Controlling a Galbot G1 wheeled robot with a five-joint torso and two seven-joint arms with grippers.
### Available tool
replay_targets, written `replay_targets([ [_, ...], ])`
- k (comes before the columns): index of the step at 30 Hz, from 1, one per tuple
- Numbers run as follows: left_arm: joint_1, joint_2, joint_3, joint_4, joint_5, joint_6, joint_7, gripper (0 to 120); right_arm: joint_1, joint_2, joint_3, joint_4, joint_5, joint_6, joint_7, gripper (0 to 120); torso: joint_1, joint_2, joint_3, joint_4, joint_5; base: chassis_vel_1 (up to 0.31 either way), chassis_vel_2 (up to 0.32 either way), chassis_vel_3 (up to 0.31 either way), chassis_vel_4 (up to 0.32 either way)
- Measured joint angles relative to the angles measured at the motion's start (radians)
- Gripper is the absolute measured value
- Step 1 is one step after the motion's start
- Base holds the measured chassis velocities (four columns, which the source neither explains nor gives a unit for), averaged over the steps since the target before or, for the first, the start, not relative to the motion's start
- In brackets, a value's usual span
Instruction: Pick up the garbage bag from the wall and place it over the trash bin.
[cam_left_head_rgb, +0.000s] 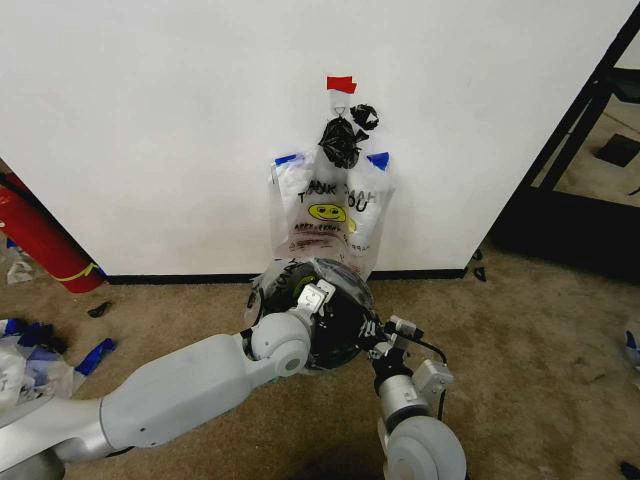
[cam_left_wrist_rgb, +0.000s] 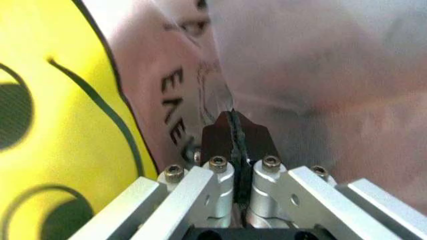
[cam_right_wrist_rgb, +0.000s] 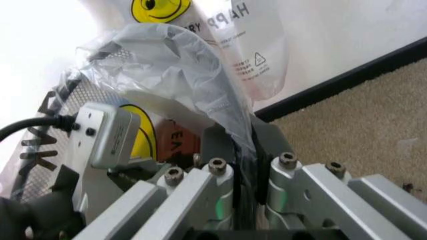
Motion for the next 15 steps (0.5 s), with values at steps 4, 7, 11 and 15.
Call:
replay_targets([
  [4, 0.004, -0.008, 0.014, 0.021, 0.024, 0.001, 0.004, 0, -0.008, 0.001, -0.007, 0.005, -0.007, 0.001, 0.0, 1, 0.0, 0.0, 0.0, 0.0, 0.0, 0.0, 0.0, 0.0, 0.0],
  [7, -0.002, -0.015, 0.026, 0.052, 0.049, 0.002, 0.01, 0, -0.022, -0.001, -0.015, 0.012, -0.017, 0.004, -0.004, 1, 0.0, 0.0, 0.0, -0.0001, -0.0001, 0.0, 0.0, 0.0, 0.0],
  [11, -0.013, -0.012, 0.033, 0.057, 0.062, 0.014, 0.012, 0, -0.027, -0.004, -0.015, 0.017, -0.02, 0.005, -0.005, 1, 0.0, 0.0, 0.0, -0.0001, 0.0, 0.0, 0.0, 0.0, 0.0],
  [15, -0.014, 0.0, 0.038, 0.038, 0.085, 0.026, 0.013, 0, -0.024, -0.004, -0.013, 0.019, -0.02, 0.005, -0.005, 1, 0.0, 0.0, 0.0, 0.0, 0.0, 0.0, 0.0, 0.0, 0.0],
])
